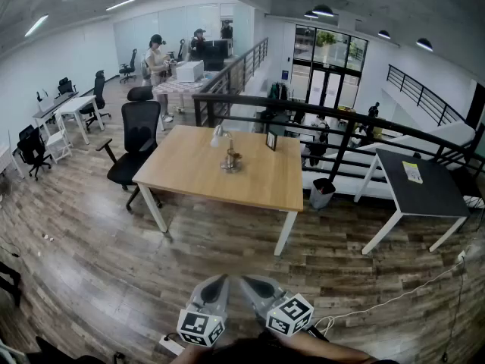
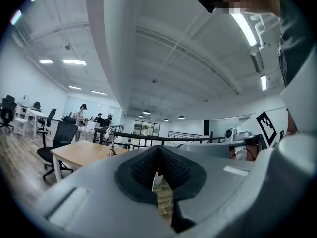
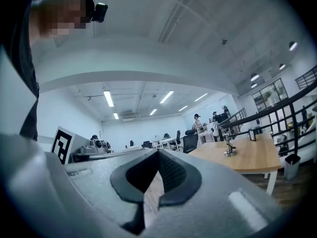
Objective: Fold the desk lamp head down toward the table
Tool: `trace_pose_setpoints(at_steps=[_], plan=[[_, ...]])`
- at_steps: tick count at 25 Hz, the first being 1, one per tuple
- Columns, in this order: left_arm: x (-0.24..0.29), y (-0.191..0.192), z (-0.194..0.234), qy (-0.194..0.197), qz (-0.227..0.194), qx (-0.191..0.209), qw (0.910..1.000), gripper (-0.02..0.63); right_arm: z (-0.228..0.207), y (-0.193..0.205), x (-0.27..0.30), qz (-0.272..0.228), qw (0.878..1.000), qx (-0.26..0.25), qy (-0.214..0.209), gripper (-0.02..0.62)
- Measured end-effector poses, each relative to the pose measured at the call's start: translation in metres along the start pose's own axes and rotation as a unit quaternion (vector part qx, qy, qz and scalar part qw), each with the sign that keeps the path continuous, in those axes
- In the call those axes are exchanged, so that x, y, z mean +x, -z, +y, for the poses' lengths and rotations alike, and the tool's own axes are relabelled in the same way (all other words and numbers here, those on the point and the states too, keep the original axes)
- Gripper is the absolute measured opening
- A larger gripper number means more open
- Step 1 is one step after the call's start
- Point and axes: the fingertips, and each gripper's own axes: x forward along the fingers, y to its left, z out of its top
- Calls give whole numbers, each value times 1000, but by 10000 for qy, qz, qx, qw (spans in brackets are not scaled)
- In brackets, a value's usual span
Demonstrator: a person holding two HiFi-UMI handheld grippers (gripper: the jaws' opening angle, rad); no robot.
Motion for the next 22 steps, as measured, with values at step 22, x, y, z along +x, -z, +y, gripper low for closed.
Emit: trace_pose_setpoints(at_steps=[22], plan=[[45, 10, 5, -3, 111, -187, 9998, 2, -41, -4, 11, 25, 9996, 267, -100, 3]])
